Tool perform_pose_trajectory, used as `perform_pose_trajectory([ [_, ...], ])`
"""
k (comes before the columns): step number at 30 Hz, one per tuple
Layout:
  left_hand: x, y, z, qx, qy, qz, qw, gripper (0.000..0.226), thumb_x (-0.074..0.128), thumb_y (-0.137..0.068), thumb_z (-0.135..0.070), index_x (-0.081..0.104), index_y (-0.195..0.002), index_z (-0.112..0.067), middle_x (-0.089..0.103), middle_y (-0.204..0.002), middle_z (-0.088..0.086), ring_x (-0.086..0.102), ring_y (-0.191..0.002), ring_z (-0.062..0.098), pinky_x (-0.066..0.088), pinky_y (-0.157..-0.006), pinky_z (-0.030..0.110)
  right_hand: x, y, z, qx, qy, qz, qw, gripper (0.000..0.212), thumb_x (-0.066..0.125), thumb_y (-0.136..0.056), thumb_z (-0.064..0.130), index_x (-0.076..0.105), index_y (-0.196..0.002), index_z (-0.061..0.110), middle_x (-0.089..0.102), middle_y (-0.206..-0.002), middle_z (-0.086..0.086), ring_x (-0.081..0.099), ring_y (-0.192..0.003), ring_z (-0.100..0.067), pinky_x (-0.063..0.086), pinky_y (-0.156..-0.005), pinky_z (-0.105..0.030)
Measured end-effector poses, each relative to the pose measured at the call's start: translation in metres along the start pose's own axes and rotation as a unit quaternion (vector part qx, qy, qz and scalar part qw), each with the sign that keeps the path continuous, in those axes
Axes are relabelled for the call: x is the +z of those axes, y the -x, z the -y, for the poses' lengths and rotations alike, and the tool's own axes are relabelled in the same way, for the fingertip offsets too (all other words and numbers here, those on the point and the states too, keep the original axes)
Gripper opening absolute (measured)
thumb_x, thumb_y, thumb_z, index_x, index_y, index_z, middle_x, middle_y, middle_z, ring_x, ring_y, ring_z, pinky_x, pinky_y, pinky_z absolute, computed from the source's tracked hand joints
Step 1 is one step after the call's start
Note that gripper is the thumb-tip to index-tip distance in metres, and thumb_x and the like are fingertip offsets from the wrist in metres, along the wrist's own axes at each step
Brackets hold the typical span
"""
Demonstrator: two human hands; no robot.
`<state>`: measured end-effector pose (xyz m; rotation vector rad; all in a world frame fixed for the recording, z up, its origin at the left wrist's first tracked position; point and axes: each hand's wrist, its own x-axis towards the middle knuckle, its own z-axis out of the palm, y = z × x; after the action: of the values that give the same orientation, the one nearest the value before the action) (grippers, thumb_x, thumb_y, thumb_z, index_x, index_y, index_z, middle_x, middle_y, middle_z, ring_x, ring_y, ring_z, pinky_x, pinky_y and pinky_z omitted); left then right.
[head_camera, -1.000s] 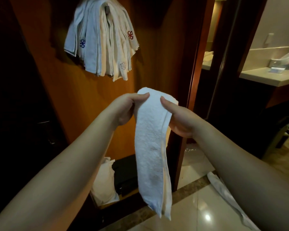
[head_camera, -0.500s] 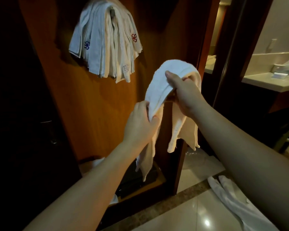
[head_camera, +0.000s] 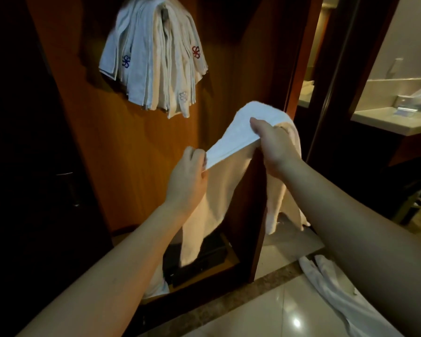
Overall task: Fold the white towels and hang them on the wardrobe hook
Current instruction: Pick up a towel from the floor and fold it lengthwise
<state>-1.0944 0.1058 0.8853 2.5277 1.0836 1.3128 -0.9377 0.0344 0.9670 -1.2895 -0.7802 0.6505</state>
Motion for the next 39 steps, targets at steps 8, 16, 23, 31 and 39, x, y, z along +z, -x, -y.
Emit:
perform_pose_trajectory([
  [8,0.033,0.02,0.068,-0.197,-0.024,0.088,0.976,0.011,0.065,-0.09,-0.02,0.054,-0.092,-0.023,0.054,-0.085,-0.006,0.059,-0.075,0.014,0.042,-0.058,0.023,-0.003,-0.011,0.019,-0.028,-0.078,-0.039,0.996,0.014,0.053,-0.102,0.026,0.052,-0.09,0.017,0.064,-0.096,-0.008,0.067,-0.094,-0.025,0.059,-0.08,-0.048],
  [16,0.025,0.017,0.103,-0.222,-0.035,0.105,0.969,0.01,0.06,-0.095,-0.022,0.052,-0.1,-0.024,0.059,-0.077,-0.001,0.059,-0.061,0.018,0.048,-0.051,0.034,-0.032,-0.05,-0.018,0.032,-0.05,-0.101,0.993,0.018,0.059,-0.096,0.033,0.056,-0.089,0.017,0.063,-0.096,-0.004,0.063,-0.096,-0.021,0.053,-0.085,-0.033],
  [23,-0.015,0.01,0.101,-0.184,-0.03,0.073,0.98,0.003,0.06,-0.094,-0.022,0.059,-0.097,-0.023,0.059,-0.083,-0.004,0.061,-0.07,0.017,0.056,-0.062,0.046,-0.034,-0.057,-0.027,0.057,-0.215,-0.093,0.97,0.019,0.062,-0.094,0.021,0.053,-0.11,0.013,0.064,-0.121,-0.017,0.065,-0.11,-0.033,0.054,-0.096,-0.051],
  [31,-0.077,0.002,0.098,-0.191,0.533,0.015,0.824,0.055,0.08,-0.079,-0.021,0.057,-0.128,-0.015,0.069,-0.118,0.007,0.064,-0.115,0.026,0.054,-0.095,0.042,-0.027,-0.059,0.002,0.057,-0.359,-0.061,0.929,0.033,0.05,-0.1,0.023,0.055,-0.124,0.001,0.069,-0.117,-0.025,0.069,-0.105,-0.04,0.057,-0.09,-0.055],
  [39,-0.067,0.024,0.109,-0.296,0.564,0.009,0.771,0.03,0.061,-0.073,-0.011,0.07,-0.101,-0.02,0.076,-0.092,-0.001,0.071,-0.085,0.02,0.058,-0.066,0.032,-0.033,-0.073,-0.028,0.108,-0.216,-0.123,0.963,0.048,0.059,-0.087,0.031,0.057,-0.129,0.01,0.071,-0.117,-0.017,0.07,-0.104,-0.038,0.058,-0.081,-0.055],
])
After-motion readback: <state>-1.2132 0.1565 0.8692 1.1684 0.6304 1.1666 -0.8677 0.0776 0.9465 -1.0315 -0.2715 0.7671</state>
